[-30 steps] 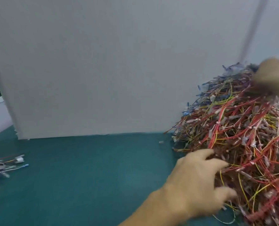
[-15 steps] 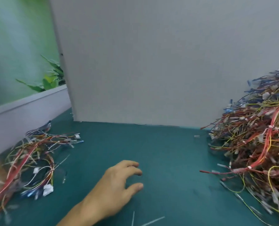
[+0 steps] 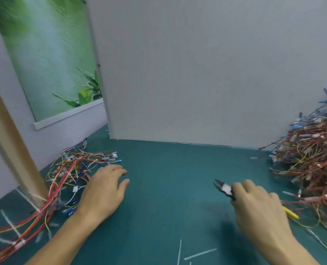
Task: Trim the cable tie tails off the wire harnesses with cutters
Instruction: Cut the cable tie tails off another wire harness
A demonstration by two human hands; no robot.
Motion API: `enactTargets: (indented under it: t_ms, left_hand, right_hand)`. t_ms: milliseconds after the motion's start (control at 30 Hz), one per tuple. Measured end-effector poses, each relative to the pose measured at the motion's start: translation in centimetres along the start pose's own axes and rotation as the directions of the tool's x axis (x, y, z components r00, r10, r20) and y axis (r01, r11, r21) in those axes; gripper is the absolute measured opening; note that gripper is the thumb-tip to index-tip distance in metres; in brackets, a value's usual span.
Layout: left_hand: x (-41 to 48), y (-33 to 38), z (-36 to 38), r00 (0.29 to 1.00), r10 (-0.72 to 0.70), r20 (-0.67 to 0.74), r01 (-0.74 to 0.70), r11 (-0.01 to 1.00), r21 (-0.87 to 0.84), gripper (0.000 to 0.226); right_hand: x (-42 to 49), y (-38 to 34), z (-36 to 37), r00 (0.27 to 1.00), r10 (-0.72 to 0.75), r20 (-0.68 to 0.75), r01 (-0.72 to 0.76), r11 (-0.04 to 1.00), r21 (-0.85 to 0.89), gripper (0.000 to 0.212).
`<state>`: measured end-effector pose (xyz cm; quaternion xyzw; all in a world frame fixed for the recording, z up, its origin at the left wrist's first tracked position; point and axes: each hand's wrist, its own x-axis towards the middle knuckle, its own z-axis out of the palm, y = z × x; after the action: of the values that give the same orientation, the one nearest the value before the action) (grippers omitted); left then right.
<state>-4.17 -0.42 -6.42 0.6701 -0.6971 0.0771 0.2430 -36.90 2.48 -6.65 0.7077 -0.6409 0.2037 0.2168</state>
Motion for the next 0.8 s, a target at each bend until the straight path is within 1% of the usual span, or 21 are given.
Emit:
enactTargets:
  t_ms: [33, 67, 100, 133, 167, 200, 233, 300, 333, 400, 433, 500, 533, 567, 600, 633, 667, 700, 800]
  left_hand:
    - [0.6, -1.0, -0.5, 0.999, -0.008, -0.031, 0.009, 0.999, 0.048, 0.026]
    - [1.3, -2.0, -1.0, 0.999, -0.014, -0.052, 0.019, 0.995, 0.097, 0.025]
    - [2.1, -3.2, -1.5, 0.998, -0.023, -0.058, 0.031, 0.989, 0.145, 0.024]
    - [2.9, -4.3, -1.9, 0.998, -0.042, -0.051, 0.051, 0.981, 0.190, 0.024]
    - [3.7, -5.4, -2.2, 0.997, -0.071, -0.035, 0.078, 0.970, 0.231, 0.026]
    - [4.4, -6.4, -2.4, 0.993, -0.112, -0.023, 0.114, 0.958, 0.264, 0.028]
    - [5.1, -7.5, -2.5, 0.986, -0.164, -0.017, 0.162, 0.947, 0.279, 0.031]
    - [6.3, -9.2, -2.6, 0.959, -0.281, -0.025, 0.278, 0.926, 0.254, 0.037]
    - [6.7, -9.9, -2.5, 0.936, -0.350, -0.020, 0.347, 0.916, 0.204, 0.042]
    - [7.2, -10.8, -2.4, 0.881, -0.469, 0.058, 0.465, 0.882, 0.076, 0.058]
    - [7.2, -10.9, -2.3, 0.867, -0.486, 0.110, 0.482, 0.874, 0.063, 0.067]
    - [6.9, -11.0, -1.9, 0.870, -0.464, 0.167, 0.434, 0.881, 0.186, 0.083]
    - [6.8, -11.0, -1.7, 0.877, -0.446, 0.179, 0.391, 0.879, 0.273, 0.081]
    - [6.8, -11.1, -1.5, 0.885, -0.430, 0.179, 0.351, 0.868, 0.350, 0.069]
    - [6.8, -11.1, -1.6, 0.893, -0.418, 0.167, 0.326, 0.857, 0.399, 0.052]
    - [6.9, -11.2, -1.8, 0.900, -0.413, 0.141, 0.326, 0.851, 0.411, 0.035]
    - [7.0, -11.2, -2.1, 0.903, -0.416, 0.105, 0.347, 0.852, 0.393, 0.023]
    - [7.2, -11.2, -2.3, 0.907, -0.417, 0.065, 0.366, 0.854, 0.370, 0.020]
    - [7.6, -10.4, -3.4, 0.939, -0.335, -0.079, 0.337, 0.849, 0.407, 0.031]
  right_hand:
    - [-1.0, -0.8, 1.5, 0.997, -0.022, 0.077, 0.018, 0.998, 0.056, 0.042]
    - [-1.6, -1.7, 2.3, 0.997, 0.006, 0.080, -0.009, 0.999, 0.041, 0.042]
    - [-1.9, -1.6, 3.0, 0.998, -0.015, 0.068, 0.012, 0.999, 0.039, 0.043]
    - [-1.6, -1.2, 3.7, 0.998, -0.004, 0.066, 0.003, 1.000, 0.025, 0.043]
    - [-1.3, -0.8, 4.1, 1.000, -0.004, 0.029, 0.004, 1.000, 0.022, 0.044]
    - [-1.6, -1.0, 3.8, 0.997, 0.016, 0.076, -0.020, 0.999, 0.051, 0.044]
    - [-2.0, -1.4, 3.8, 0.993, -0.003, 0.116, -0.004, 0.999, 0.054, 0.044]
    - [-1.9, -1.6, 4.3, 0.996, -0.022, 0.085, 0.019, 0.999, 0.029, 0.044]
    - [-1.8, -1.5, 4.3, 0.998, -0.015, 0.065, 0.013, 1.000, 0.025, 0.044]
    - [-1.8, -1.5, 4.3, 0.998, 0.001, 0.062, -0.003, 1.000, 0.030, 0.044]
    - [-1.8, -1.6, 4.2, 0.999, 0.009, 0.050, -0.011, 0.999, 0.044, 0.044]
    - [-1.9, -1.6, 4.4, 0.999, 0.007, 0.033, -0.008, 0.999, 0.036, 0.045]
    - [-1.8, -1.6, 4.4, 0.999, 0.001, 0.036, -0.003, 0.999, 0.033, 0.045]
    - [-1.8, -1.6, 4.4, 0.999, -0.007, 0.037, 0.006, 0.999, 0.034, 0.045]
    - [-1.8, -1.6, 4.5, 0.999, -0.010, 0.035, 0.009, 1.000, 0.030, 0.045]
    - [-1.8, -1.6, 4.5, 0.999, -0.012, 0.036, 0.011, 1.000, 0.027, 0.045]
    - [-1.8, -1.6, 4.5, 0.999, -0.009, 0.036, 0.008, 1.000, 0.025, 0.045]
    - [-1.8, -1.5, 4.5, 0.999, -0.005, 0.033, 0.004, 1.000, 0.027, 0.044]
    - [-1.9, -1.4, 4.6, 0.999, -0.010, 0.033, 0.009, 1.000, 0.026, 0.044]
